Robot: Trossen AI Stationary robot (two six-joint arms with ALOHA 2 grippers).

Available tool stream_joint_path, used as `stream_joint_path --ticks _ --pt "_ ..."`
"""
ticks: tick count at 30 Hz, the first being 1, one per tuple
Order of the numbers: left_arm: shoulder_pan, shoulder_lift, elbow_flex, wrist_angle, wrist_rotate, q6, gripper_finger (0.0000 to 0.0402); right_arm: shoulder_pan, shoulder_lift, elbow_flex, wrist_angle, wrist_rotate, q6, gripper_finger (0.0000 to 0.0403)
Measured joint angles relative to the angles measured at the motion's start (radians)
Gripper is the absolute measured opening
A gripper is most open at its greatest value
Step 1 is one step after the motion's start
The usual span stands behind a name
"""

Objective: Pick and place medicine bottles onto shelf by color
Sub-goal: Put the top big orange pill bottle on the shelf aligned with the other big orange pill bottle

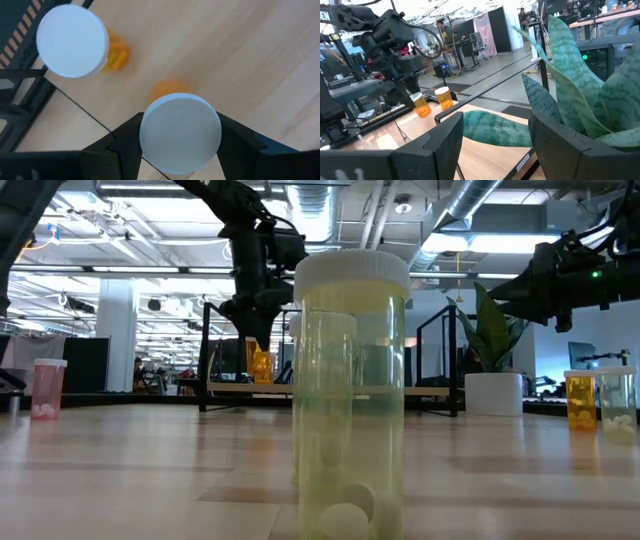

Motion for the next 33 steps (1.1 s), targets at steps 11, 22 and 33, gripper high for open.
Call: stream_joint_path --ticks 11,22,33 --pt "-0.014 0.006 0.022 -0.018 -0.023 0.031 0.0192 0.0 0.0 0.0 0.0 0.0 0.0 0.0249" --pt "-0.018 0.007 0.077 -0.069 -0.045 0.309 0.0192 0.0 0.0 0.0 0.0 0.0 0.0 0.0249" --pt "-0.008 0.037 0.08 -0.067 -0.045 0.564 0.0192 0.0 0.0 0.0 0.0 0.0 0.0 0.0249"
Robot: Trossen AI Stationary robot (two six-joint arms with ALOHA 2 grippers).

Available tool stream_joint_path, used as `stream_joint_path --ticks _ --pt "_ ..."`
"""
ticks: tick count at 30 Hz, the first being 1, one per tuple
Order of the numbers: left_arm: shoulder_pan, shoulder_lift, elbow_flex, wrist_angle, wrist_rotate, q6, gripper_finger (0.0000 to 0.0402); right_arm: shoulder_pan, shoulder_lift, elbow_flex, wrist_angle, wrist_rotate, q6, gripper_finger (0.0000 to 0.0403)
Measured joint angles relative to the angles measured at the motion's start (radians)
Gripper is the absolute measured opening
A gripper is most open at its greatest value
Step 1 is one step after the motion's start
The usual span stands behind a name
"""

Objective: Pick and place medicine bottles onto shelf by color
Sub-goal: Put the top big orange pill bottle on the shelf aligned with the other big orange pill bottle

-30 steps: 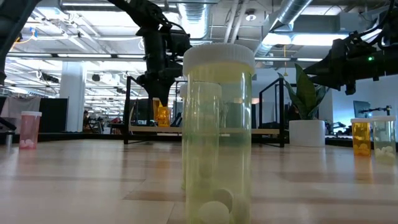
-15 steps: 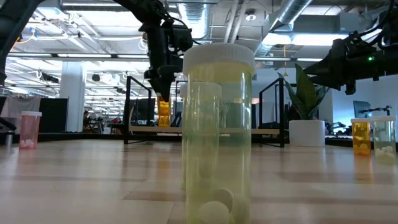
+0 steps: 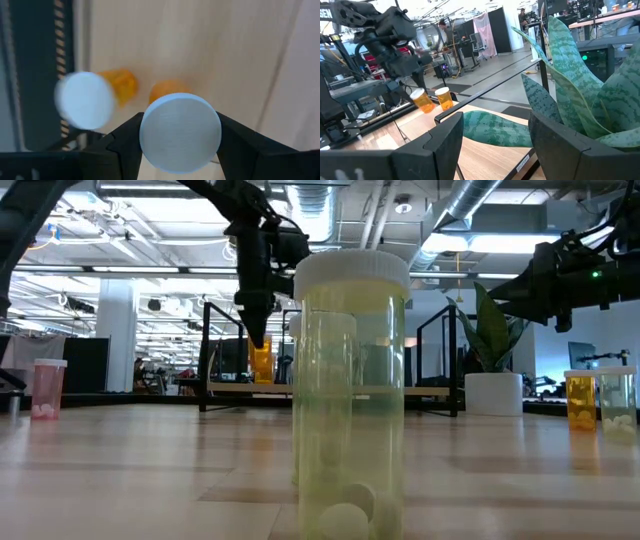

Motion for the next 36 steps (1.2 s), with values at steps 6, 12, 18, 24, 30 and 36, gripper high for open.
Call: stream_joint_path --ticks 6,12,18,24,30,36 --pt "-0.005 0.043 0.0 -0.004 0.008 0.03 0.0194 0.0 0.001 0.0 0.0 0.0 0.0 0.0249" --pt "0.005 0.046 0.0 -0.007 -0.008 0.036 0.0194 0.0 0.001 0.0 0.0 0.0 0.0 0.0249" --pt "0.026 0.046 0.0 0.008 -0.007 0.05 0.0195 0.0 0.001 0.0 0.0 0.0 0.0 0.0249" --pt "0.032 0.046 0.0 0.009 -0.002 0.05 0.0195 0.0 0.001 0.0 0.0 0.0 0.0 0.0249" --pt "0.032 0.046 0.0 0.008 0.014 0.049 0.0195 0.0 0.001 0.0 0.0 0.0 0.0 0.0249" --pt "0.032 0.047 0.0 0.009 0.019 0.049 0.0195 0.0 0.001 0.0 0.0 0.0 0.0 0.0249"
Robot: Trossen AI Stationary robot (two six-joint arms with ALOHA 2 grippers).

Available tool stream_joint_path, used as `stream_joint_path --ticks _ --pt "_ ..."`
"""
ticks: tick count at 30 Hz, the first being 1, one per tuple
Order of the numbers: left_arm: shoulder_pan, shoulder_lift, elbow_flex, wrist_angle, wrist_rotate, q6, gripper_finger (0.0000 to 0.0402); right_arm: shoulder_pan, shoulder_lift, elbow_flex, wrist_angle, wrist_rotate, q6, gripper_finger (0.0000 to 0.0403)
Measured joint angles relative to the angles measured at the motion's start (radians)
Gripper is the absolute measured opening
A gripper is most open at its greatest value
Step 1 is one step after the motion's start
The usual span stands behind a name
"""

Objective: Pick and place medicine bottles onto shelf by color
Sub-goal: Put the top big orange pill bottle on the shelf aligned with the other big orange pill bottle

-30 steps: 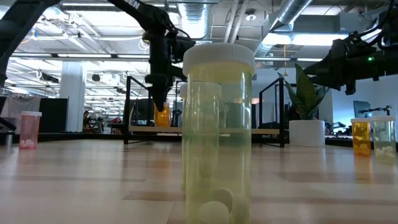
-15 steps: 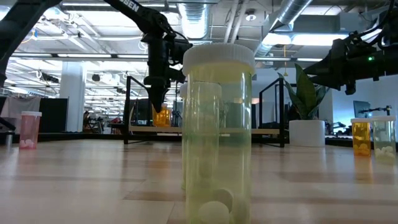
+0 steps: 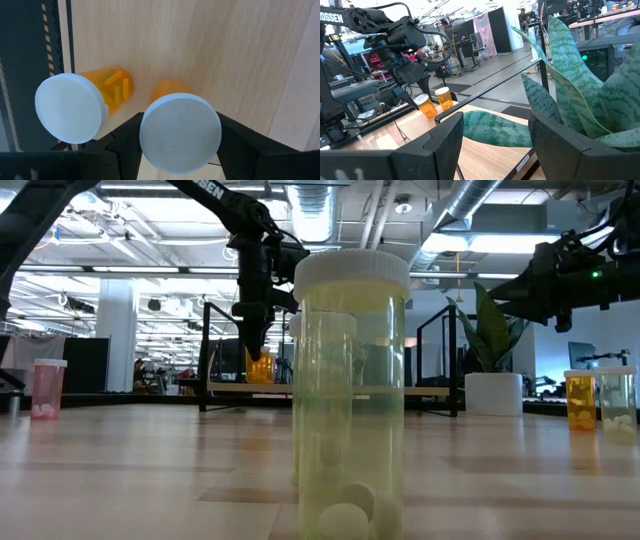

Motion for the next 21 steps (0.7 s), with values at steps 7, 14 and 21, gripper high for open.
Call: stream_joint_path --ticks 7,14,21 --pt "0.0 0.001 0.0 0.003 0.005 -0.001 0.0195 0.0 0.0 0.0 0.0 0.0 0.0 0.0249" --pt "0.0 0.001 0.0 0.002 0.005 -0.004 0.0195 0.0 0.0 0.0 0.0 0.0 0.0 0.0249" --pt "0.004 0.001 0.0 -0.003 0.005 -0.028 0.0195 0.0 0.0 0.0 0.0 0.0 0.0 0.0249"
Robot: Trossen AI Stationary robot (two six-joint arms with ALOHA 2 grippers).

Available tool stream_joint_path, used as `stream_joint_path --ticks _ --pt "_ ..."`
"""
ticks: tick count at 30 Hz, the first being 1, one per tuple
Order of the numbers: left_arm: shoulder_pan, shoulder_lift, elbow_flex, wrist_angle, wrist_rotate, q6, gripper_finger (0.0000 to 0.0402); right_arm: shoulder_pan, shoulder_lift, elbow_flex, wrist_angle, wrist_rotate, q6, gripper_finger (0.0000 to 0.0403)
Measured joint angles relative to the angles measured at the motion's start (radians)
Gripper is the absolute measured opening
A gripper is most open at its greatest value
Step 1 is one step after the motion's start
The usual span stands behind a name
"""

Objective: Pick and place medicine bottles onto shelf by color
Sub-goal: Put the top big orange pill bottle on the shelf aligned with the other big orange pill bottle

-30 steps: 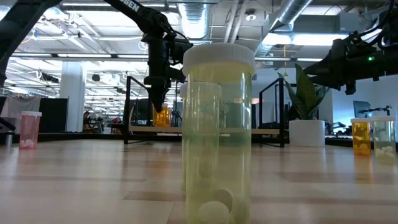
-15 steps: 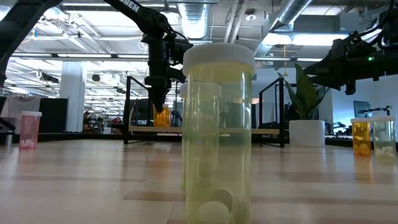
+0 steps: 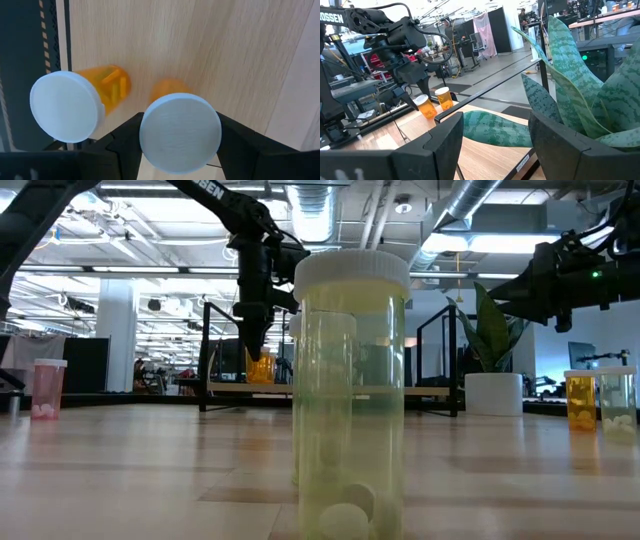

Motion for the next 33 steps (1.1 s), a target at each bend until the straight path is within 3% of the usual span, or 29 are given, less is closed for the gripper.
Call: stream_joint_path --ticks 33 --pt "0.001 0.0 -0.034 0.034 0.029 -0.04 0.0217 0.0 0.0 0.0 0.0 0.0 0.0 0.0249"
